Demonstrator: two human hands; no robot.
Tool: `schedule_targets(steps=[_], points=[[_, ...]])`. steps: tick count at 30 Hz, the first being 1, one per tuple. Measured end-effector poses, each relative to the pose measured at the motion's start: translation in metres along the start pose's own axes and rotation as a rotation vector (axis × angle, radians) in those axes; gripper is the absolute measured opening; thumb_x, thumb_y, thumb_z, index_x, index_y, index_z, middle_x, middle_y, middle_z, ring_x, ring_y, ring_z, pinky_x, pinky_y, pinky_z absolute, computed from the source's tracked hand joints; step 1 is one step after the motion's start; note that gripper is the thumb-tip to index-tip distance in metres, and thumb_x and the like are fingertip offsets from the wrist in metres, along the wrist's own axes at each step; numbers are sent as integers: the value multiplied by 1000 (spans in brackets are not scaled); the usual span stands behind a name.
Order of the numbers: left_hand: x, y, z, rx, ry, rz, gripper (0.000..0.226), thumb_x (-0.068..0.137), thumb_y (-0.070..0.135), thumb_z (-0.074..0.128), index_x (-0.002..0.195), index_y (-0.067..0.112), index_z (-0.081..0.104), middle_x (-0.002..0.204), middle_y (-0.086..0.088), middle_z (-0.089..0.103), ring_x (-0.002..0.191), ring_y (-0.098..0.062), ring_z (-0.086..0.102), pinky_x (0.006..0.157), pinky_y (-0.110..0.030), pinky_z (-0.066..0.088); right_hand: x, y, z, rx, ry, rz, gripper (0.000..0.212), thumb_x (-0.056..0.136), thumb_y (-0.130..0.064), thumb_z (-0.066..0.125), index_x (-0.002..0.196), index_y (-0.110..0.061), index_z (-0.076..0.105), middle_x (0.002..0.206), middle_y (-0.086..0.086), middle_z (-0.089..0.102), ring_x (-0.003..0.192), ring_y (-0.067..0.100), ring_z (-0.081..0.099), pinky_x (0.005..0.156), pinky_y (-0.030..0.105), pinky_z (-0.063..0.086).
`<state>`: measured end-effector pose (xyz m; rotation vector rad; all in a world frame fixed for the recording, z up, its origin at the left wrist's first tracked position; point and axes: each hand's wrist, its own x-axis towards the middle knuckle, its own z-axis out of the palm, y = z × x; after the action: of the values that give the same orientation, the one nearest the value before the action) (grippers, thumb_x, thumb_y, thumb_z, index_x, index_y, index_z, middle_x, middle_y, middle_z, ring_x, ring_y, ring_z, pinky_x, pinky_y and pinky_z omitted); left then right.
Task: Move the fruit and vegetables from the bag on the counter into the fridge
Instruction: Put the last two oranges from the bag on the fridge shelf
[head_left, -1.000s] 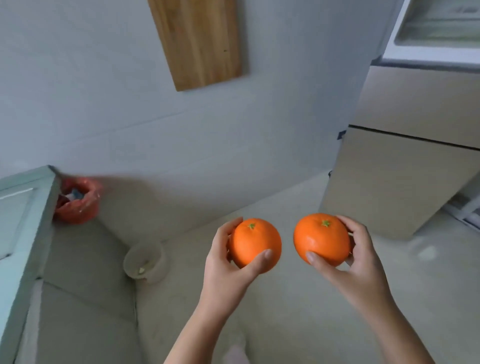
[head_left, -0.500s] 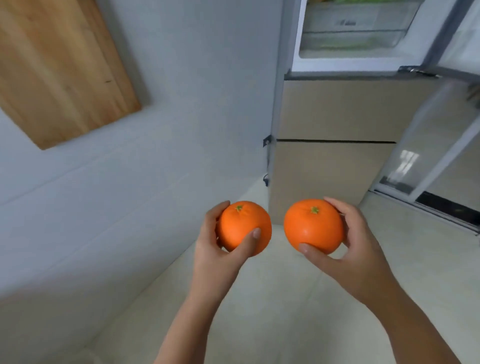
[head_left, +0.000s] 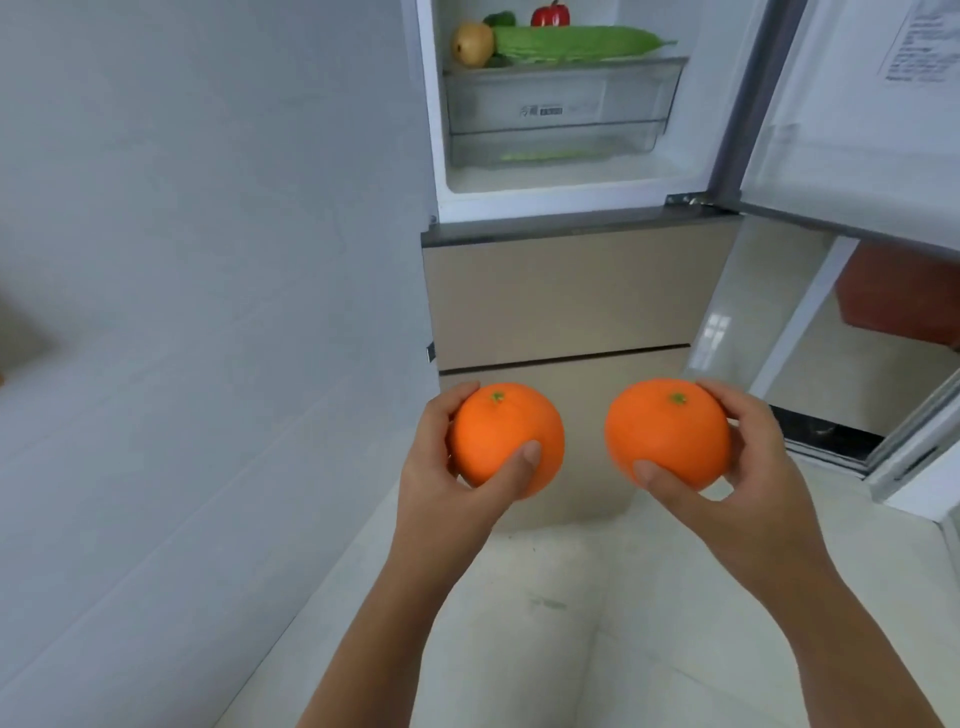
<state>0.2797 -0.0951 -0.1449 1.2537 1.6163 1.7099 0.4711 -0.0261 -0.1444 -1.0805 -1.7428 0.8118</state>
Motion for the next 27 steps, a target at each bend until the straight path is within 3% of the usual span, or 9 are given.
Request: schedule_targets(steps=[3, 9, 13, 17, 23, 25, 27], points=[[52, 4, 31, 1, 3, 34, 56, 53, 55, 65, 106, 44, 49, 110, 26, 52, 96, 11, 53, 63, -5, 45, 59, 10, -14, 12, 1, -26, 73, 45, -62, 63, 111, -52, 33, 114, -32, 37, 100, 3, 49, 72, 19, 43], [133, -3, 67, 15, 1, 65, 62, 52, 58, 64, 110, 42, 47, 115, 24, 49, 99, 11, 50, 64, -6, 46, 152, 28, -10, 4, -12, -66, 71, 45, -63, 62, 109, -53, 34, 114, -34, 35, 101, 1, 48, 71, 17, 42], [190, -10, 81, -8, -6, 75, 64, 51, 58, 65, 111, 42, 48, 115, 22, 49, 97, 12, 51, 62, -7, 46, 205, 43, -1, -21, 11, -75, 75, 45, -65, 62, 113, -50, 35, 116, -24, 40, 101, 10, 51, 74, 22, 45], [255, -13, 96, -38, -143, 116, 64, 54, 54, 68, 114, 42, 48, 117, 19, 50, 100, 5, 53, 65, -12, 49, 264, 49, 7, -14, 72, -78, 84, 43, -65, 62, 121, -41, 37, 122, -9, 44, 103, 16, 51, 73, 25, 45], [366, -10, 108, -97, -193, 195, 64, 53, 51, 68, 113, 39, 51, 109, 26, 53, 96, 6, 55, 70, -16, 51, 367, 38, 27, 7, 123, -151, 81, 45, -62, 69, 117, -44, 37, 113, -30, 40, 102, 1, 49, 70, 16, 42], [402, -6, 111, -126, -191, 201, 63, 53, 49, 71, 112, 38, 51, 109, 23, 53, 93, 8, 56, 69, -15, 51, 400, 30, 32, -4, 150, -172, 81, 51, -56, 81, 118, -42, 37, 114, -23, 43, 101, 7, 50, 69, 16, 41], [436, -3, 115, -141, -186, 212, 57, 57, 42, 73, 109, 39, 52, 108, 21, 53, 90, 10, 56, 66, -12, 49, 430, 23, 35, -26, 175, -188, 77, 53, -49, 73, 120, -38, 36, 118, -14, 41, 102, 12, 47, 69, 16, 40]])
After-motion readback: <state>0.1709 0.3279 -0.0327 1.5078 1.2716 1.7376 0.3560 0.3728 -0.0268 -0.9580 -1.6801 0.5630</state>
